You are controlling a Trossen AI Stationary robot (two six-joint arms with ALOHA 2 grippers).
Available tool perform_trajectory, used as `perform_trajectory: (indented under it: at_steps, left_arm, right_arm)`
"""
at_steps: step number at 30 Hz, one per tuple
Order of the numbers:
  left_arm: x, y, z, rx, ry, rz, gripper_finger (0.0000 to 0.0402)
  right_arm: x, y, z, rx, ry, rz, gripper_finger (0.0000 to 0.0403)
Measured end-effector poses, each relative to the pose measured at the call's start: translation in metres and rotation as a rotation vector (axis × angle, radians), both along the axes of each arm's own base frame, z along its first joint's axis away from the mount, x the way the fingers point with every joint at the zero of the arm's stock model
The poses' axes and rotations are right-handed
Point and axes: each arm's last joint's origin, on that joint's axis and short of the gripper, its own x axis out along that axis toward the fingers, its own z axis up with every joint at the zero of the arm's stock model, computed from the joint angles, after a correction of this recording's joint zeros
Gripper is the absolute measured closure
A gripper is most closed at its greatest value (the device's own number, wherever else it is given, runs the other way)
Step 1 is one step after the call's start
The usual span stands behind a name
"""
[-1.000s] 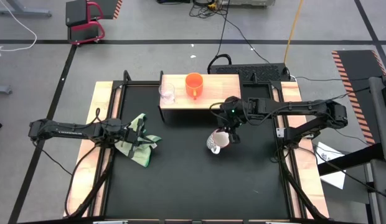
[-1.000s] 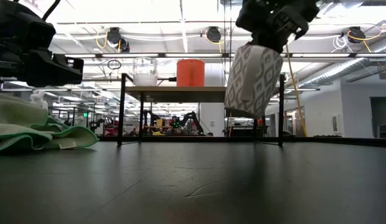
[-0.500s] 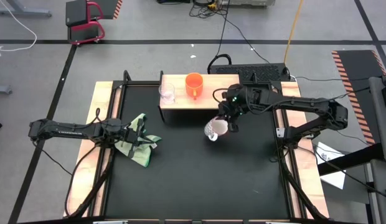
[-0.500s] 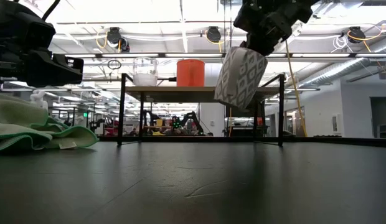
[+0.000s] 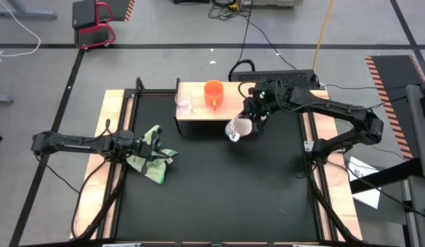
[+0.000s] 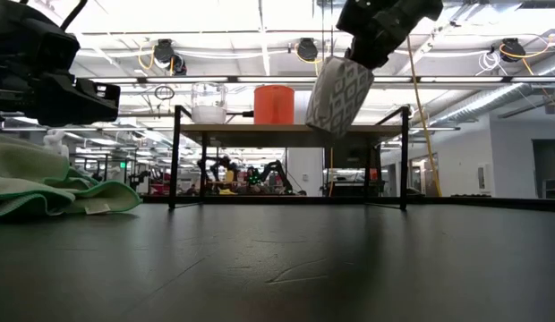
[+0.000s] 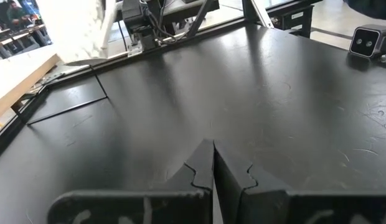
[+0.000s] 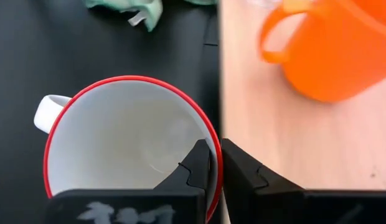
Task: Stack small to large cups/mugs on shelf
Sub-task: Put the white patterned mug on the shelf
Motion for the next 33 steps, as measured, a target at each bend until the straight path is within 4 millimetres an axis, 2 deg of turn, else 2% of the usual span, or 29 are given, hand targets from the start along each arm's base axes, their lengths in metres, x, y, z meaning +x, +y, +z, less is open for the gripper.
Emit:
perform_trajectory:
  at_steps: [11, 17, 26, 33]
  left_arm:
    - [0.000, 0.000, 0.000, 0.001, 0.000, 0.000, 0.0392]
    - [0.000, 0.000, 0.000, 0.001, -0.001, 0.000, 0.0392]
    - [0.000, 0.000, 0.000, 0.003, -0.001, -0.001, 0.0392]
    - [0.000, 0.000, 0.000, 0.011, -0.001, -0.002, 0.0392]
  right_arm:
    - [-0.015, -0.024, 0.026, -0.011, 0.006, -0.089, 0.0388]
    - [-0.019, -0.024, 0.042, -0.014, 0.001, -0.097, 0.0388]
    - [-0.020, -0.024, 0.056, -0.027, -0.017, -0.096, 0.0388]
    - [-0.020, -0.027, 0.086, -0.064, -0.022, -0.107, 0.0391]
